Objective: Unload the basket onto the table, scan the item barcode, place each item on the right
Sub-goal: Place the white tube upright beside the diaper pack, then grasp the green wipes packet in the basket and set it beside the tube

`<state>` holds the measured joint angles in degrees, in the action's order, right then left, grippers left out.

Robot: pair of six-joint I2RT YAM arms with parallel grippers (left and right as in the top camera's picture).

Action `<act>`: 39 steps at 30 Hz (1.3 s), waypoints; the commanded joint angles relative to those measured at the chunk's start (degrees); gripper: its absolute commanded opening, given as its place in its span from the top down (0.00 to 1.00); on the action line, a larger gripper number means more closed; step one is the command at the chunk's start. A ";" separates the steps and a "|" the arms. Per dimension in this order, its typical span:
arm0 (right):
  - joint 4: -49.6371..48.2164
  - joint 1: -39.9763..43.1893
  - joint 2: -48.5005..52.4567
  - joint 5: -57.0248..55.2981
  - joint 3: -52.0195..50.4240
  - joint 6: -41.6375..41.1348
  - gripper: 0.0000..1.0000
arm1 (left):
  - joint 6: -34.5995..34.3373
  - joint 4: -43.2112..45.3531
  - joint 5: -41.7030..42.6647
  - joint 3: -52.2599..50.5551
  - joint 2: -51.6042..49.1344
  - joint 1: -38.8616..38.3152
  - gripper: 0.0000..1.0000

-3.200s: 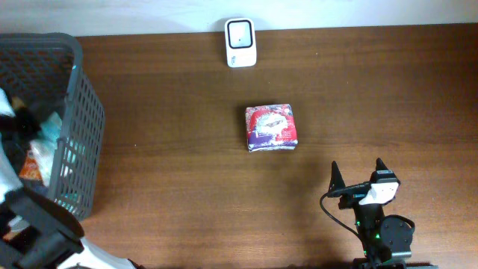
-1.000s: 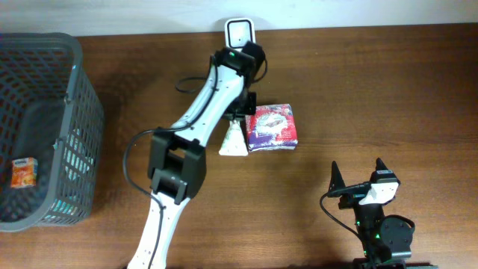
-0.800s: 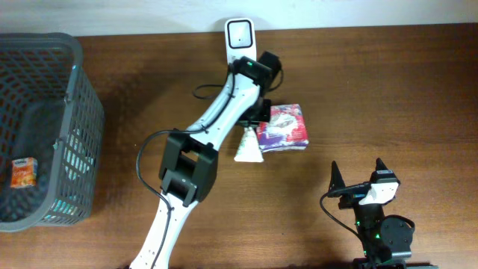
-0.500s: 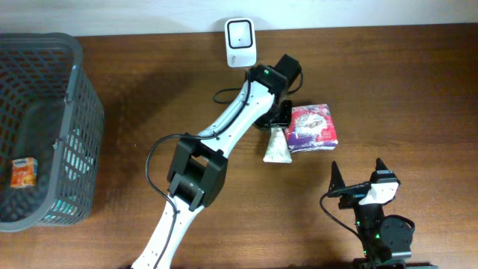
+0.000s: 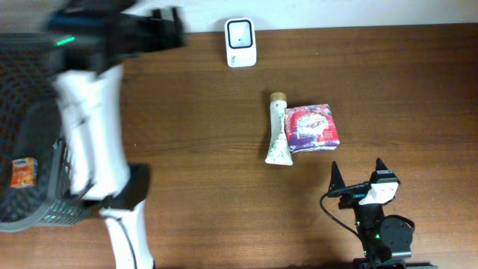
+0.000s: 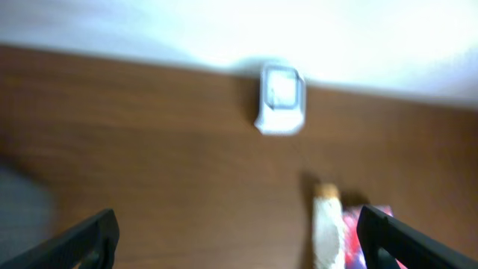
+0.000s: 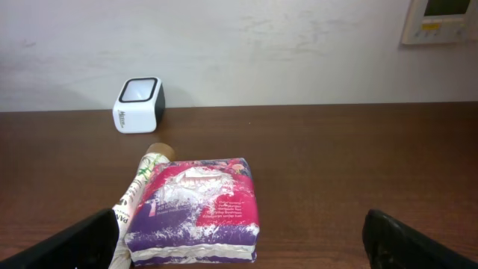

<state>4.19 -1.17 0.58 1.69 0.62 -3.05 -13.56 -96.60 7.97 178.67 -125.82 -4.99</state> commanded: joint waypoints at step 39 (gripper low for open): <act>0.33 -0.33 -0.37 -0.02 -0.31 -0.20 0.01 | 7.63 18.03 10.23 -57.61 18.67 44.61 1.00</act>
<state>4.16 -1.17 0.54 1.67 0.62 -3.03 -5.56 -72.38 8.97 105.60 -112.16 38.61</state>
